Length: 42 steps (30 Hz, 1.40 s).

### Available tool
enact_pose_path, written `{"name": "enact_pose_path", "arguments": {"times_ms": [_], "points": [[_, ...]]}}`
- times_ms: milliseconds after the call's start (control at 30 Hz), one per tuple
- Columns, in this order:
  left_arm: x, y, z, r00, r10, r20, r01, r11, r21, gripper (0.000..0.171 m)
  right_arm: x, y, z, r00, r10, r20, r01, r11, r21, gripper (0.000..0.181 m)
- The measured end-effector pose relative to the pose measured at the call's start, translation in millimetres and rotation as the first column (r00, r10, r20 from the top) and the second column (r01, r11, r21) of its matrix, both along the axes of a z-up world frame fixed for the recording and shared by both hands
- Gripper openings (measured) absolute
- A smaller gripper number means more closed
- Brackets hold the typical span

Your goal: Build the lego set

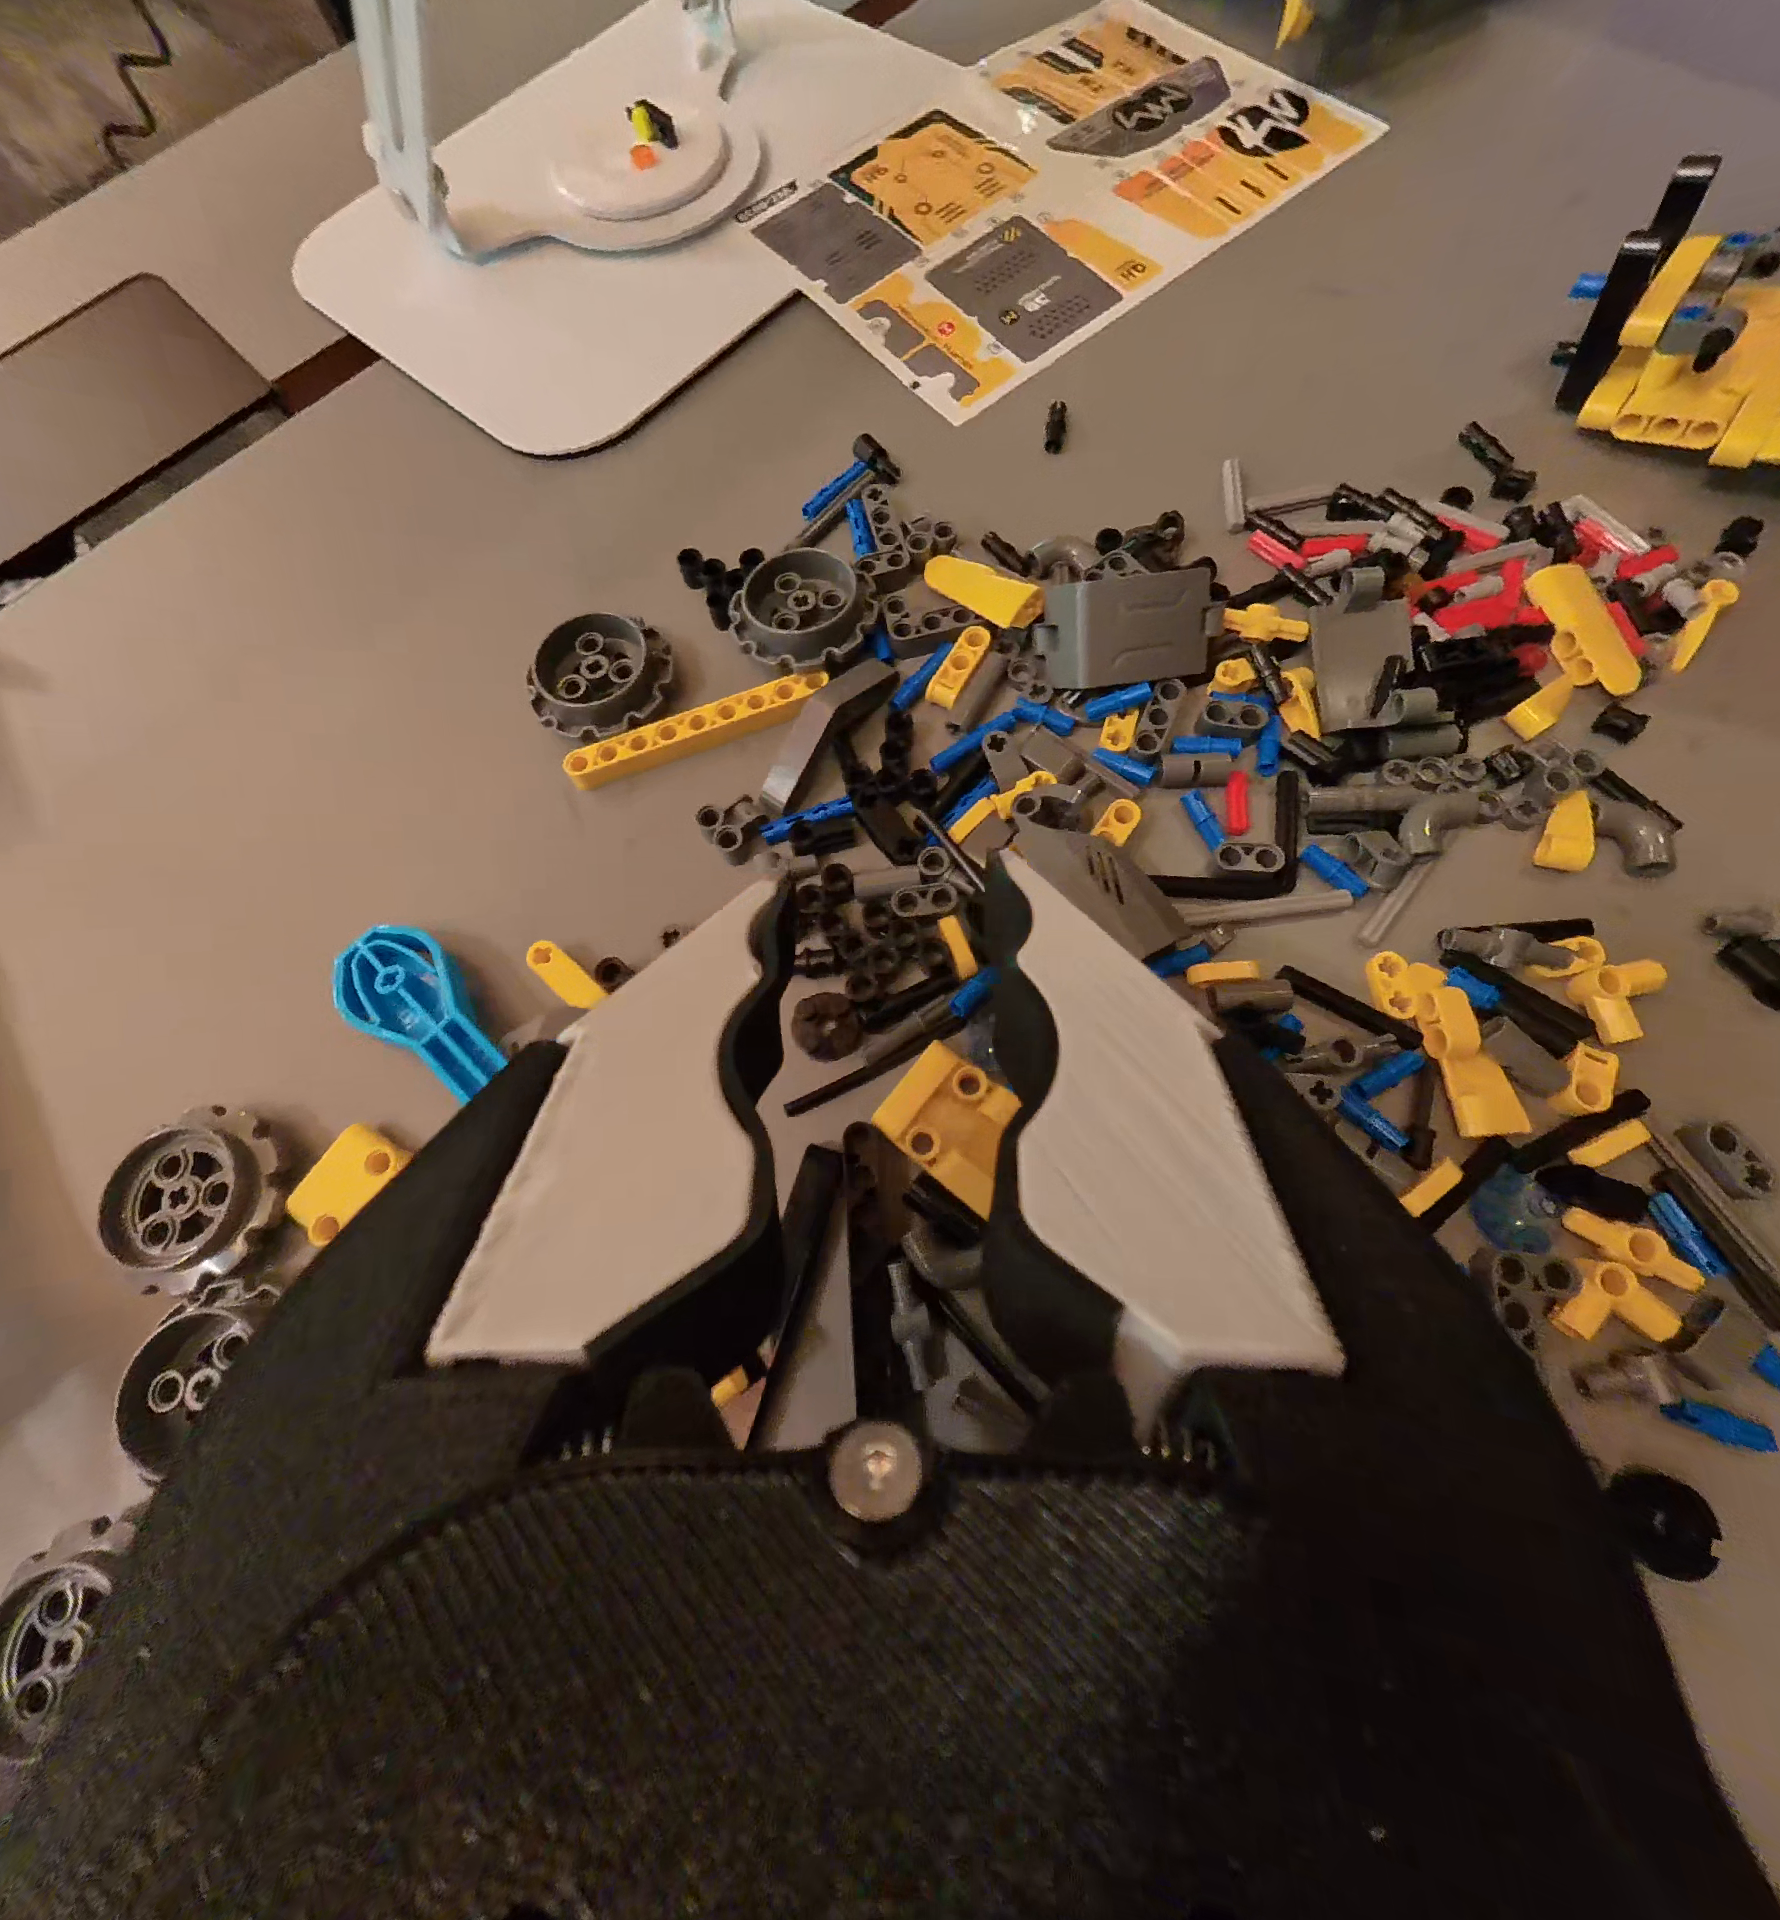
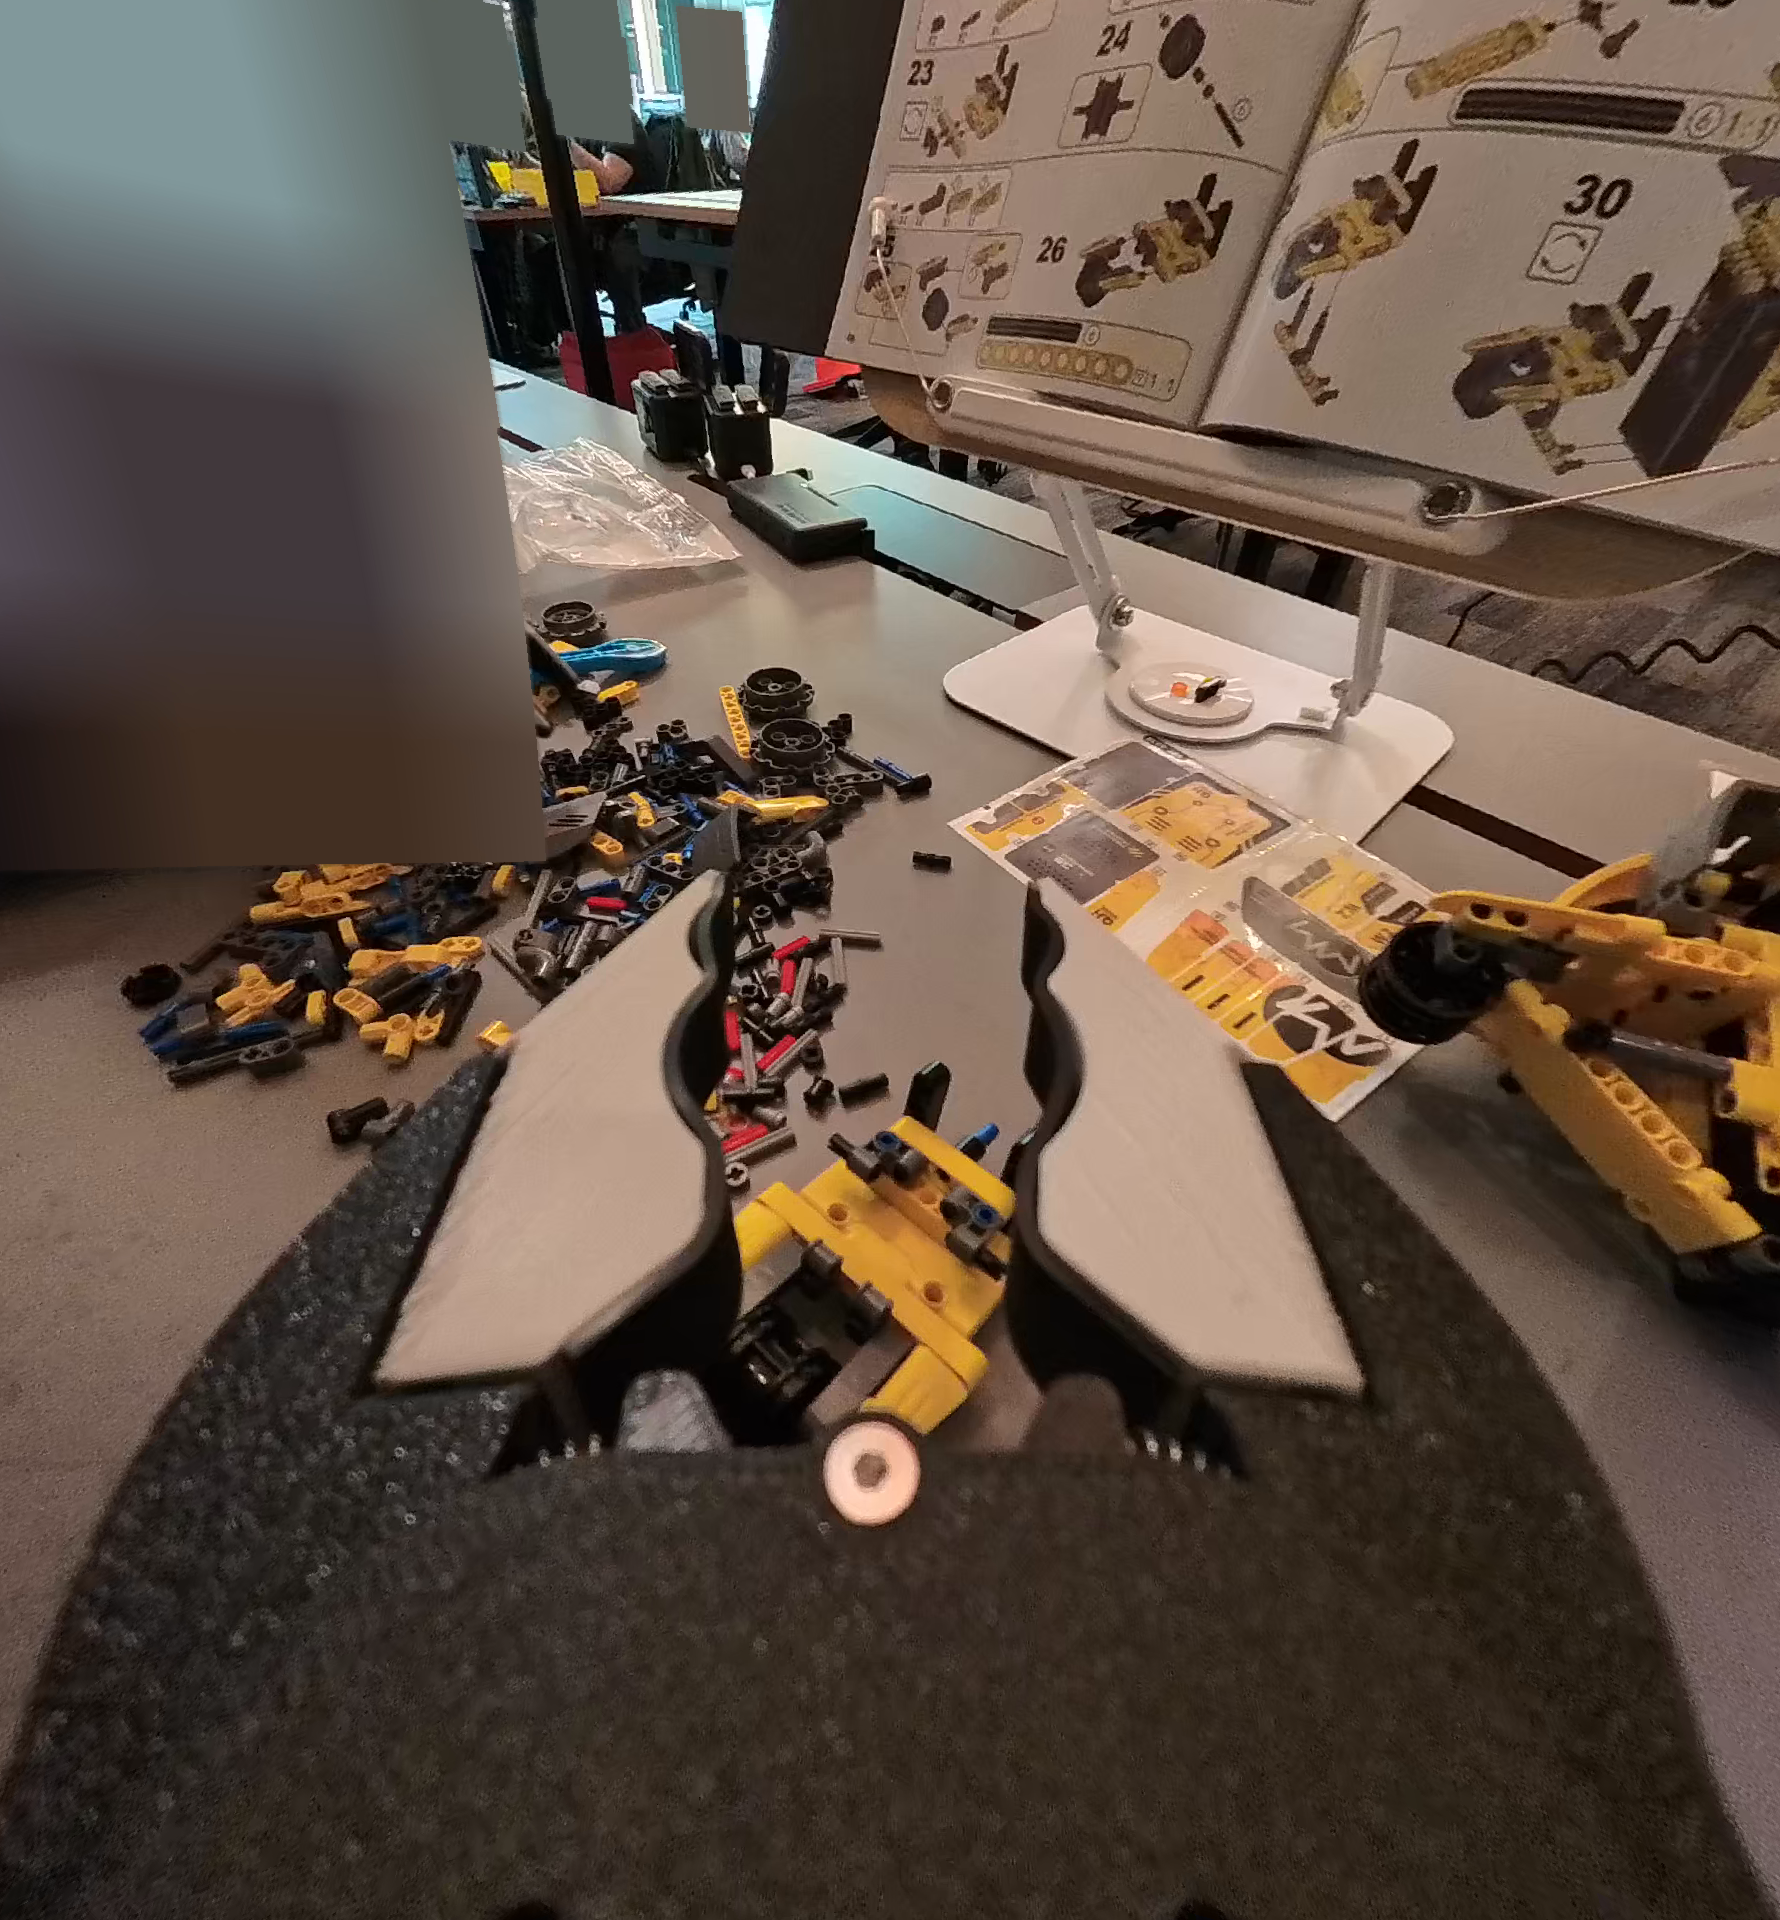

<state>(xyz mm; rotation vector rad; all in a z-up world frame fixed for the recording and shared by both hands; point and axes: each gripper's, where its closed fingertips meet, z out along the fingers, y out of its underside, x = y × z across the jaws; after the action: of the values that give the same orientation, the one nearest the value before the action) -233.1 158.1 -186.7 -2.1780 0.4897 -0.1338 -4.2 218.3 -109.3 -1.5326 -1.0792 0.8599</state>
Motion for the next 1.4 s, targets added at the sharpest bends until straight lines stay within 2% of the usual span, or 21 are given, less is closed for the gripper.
{"name": "enact_pose_path", "arguments": {"times_ms": [467, 667, 1000, 1400], "points": [[49.9, -6.3, 0.0, 0.984, -0.158, 0.076, 0.159, 0.987, -0.007, 0.035, -2.2, -1.7, -2.2, 1.0, 0.007, 0.009, -0.007, 1.0, 0.002, 0.055], [72.5, -15.7, 9.8, 0.951, -0.277, 0.135, 0.275, 0.961, 0.031, 0.032, -1.6, -1.6, -0.9, 1.0, 0.005, 0.006, -0.005, 1.0, 0.005, 0.055], [78.8, -18.3, 6.6, 0.942, -0.304, 0.144, 0.305, 0.952, 0.02, 0.029, -2.2, -1.9, -2.0, 1.0, 0.007, 0.009, -0.007, 1.0, 0.003, 0.055], [100.4, -19.3, -10.2, 0.939, -0.336, 0.069, 0.339, 0.94, -0.038, 0.033, -4.6, -4.5, -3.0, 1.0, 0.015, 0.017, -0.015, 1.0, 0.008, 0.055]]}}
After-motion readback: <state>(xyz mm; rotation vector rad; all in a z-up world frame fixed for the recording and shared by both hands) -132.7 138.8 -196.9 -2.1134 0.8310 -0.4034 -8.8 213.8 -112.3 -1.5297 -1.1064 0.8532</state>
